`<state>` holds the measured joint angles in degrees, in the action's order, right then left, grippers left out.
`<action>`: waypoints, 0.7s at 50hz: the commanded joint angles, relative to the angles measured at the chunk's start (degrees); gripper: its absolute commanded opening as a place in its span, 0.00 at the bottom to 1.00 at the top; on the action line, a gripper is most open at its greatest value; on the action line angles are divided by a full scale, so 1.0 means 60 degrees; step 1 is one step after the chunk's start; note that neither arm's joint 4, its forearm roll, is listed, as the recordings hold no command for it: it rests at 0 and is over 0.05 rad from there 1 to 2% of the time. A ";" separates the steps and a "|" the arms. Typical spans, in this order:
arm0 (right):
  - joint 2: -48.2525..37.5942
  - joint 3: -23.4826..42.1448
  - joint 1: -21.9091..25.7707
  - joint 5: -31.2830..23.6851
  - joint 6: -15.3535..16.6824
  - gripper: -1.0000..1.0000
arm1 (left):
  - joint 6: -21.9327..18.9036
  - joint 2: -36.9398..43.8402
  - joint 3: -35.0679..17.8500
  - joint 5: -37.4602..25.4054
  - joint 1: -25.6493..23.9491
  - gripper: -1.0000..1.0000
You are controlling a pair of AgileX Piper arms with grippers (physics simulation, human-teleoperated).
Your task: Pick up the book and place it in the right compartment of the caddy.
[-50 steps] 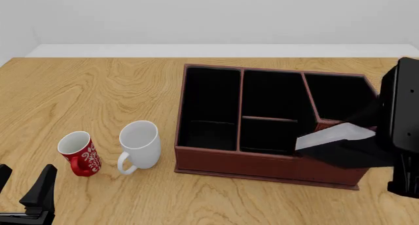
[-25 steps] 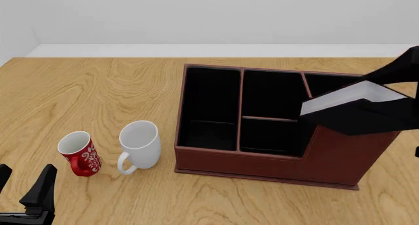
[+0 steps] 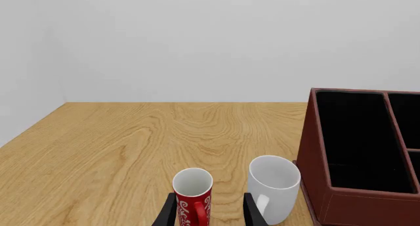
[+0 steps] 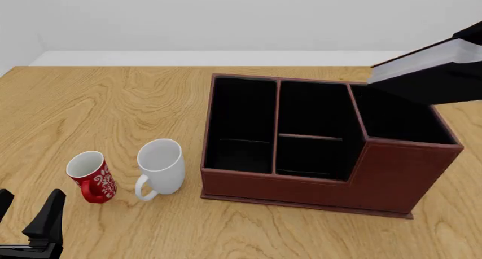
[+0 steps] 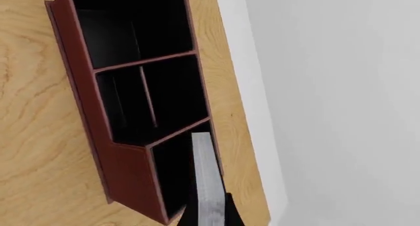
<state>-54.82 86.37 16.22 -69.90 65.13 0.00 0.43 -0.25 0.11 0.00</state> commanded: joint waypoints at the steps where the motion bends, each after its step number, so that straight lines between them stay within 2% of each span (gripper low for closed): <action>1: -0.0404 0.0744 -0.0368 0.0003 -0.0151 0.00 | 0.0005 0.0001 0.0000 0.0000 -0.0001 1.00; 8: -0.0707 0.0855 -0.0411 0.0076 -0.0326 0.00 | -0.0003 0.0001 0.0000 0.0000 0.0001 1.00; 35: -0.1169 -0.0243 -0.0631 0.1414 -0.0892 0.00 | 0.0002 0.0000 0.0000 0.0000 0.0001 1.00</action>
<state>-61.17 86.03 12.98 -64.20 62.00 0.00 0.43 -0.25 0.11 0.00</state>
